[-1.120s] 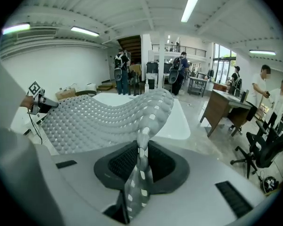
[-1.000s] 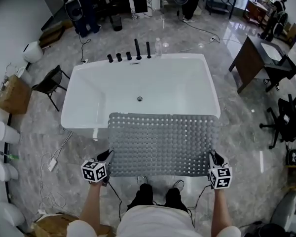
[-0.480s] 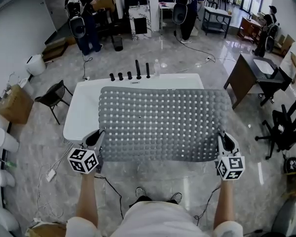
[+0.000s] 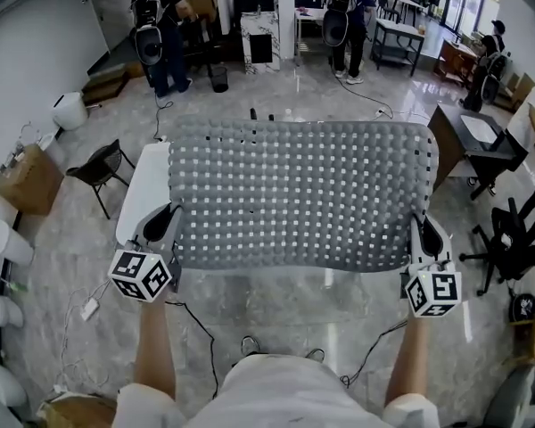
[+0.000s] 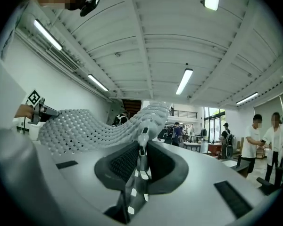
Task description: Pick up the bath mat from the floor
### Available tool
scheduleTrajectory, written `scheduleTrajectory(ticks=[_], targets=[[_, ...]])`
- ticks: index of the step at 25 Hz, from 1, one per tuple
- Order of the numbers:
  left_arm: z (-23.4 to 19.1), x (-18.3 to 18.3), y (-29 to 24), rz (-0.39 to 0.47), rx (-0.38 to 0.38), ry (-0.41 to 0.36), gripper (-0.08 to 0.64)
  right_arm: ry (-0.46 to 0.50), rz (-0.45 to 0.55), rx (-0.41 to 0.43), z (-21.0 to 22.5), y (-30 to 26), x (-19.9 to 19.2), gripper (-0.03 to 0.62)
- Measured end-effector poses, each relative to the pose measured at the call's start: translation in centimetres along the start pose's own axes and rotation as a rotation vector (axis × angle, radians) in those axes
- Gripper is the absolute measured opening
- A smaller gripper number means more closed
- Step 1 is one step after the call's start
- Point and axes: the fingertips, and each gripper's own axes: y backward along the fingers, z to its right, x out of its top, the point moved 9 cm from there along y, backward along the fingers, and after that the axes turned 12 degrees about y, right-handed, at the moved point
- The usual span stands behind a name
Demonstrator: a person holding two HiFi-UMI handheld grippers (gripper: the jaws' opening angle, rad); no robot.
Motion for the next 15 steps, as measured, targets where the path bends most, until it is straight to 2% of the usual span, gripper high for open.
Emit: scheduleTrajectory(ticks=[6, 15], targets=[[0.3, 0.7, 1.4, 0.051, 0.028, 0.005, 0.063, 0.027, 0.057, -0.008, 0.2, 0.8, 1.3, 0.055], [1.9, 1.3, 3.0, 0.082, 0.034, -0.033, 0.063, 0.024, 0.072, -0.035, 0.4, 2.6, 1.4, 0.057]])
